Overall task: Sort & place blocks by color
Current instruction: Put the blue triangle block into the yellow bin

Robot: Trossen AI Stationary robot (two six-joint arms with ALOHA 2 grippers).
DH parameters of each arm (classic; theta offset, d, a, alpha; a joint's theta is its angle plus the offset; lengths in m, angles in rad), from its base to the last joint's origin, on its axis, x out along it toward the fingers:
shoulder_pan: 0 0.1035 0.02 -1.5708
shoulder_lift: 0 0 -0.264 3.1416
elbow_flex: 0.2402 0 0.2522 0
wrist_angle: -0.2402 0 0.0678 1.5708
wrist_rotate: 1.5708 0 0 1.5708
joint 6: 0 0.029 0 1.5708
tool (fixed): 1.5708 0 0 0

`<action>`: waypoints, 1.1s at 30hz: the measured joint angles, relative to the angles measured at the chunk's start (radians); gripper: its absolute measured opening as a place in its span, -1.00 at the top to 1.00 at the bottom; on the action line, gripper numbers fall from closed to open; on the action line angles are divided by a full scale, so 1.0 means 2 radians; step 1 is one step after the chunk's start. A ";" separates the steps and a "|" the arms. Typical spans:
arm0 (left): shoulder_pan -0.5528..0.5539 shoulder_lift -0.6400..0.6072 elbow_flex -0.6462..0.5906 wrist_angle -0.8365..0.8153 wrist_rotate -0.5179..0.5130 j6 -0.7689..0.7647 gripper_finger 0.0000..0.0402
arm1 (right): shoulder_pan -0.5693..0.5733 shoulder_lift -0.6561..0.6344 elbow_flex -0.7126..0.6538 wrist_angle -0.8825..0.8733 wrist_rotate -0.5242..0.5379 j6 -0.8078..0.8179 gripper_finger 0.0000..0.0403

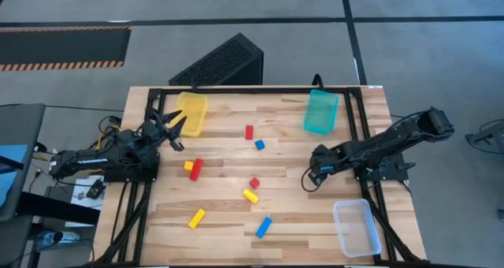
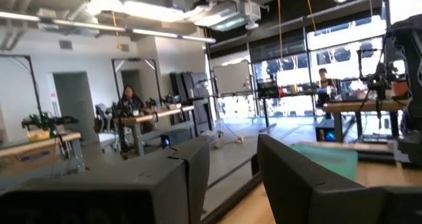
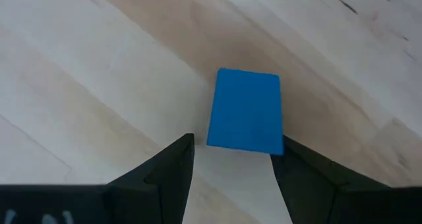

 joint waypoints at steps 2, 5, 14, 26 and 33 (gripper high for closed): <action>0.000 0.000 0.000 0.008 0.001 0.008 0.41 | 0.001 0.005 0.001 0.003 0.005 0.001 -0.12; 0.000 0.000 0.000 0.018 0.010 0.015 0.41 | 0.001 0.004 0.000 0.005 0.017 0.002 -0.12; 0.022 0.020 0.000 0.043 0.073 -0.020 0.41 | -0.001 0.002 0.000 0.005 0.062 -0.020 -0.09; 0.038 0.127 0.000 0.108 0.077 -0.082 0.41 | -0.001 0.004 0.000 0.018 0.044 -0.045 0.38; 0.038 0.210 0.000 0.200 0.077 -0.101 0.41 | -0.001 0.004 -0.001 0.121 0.127 -0.143 0.34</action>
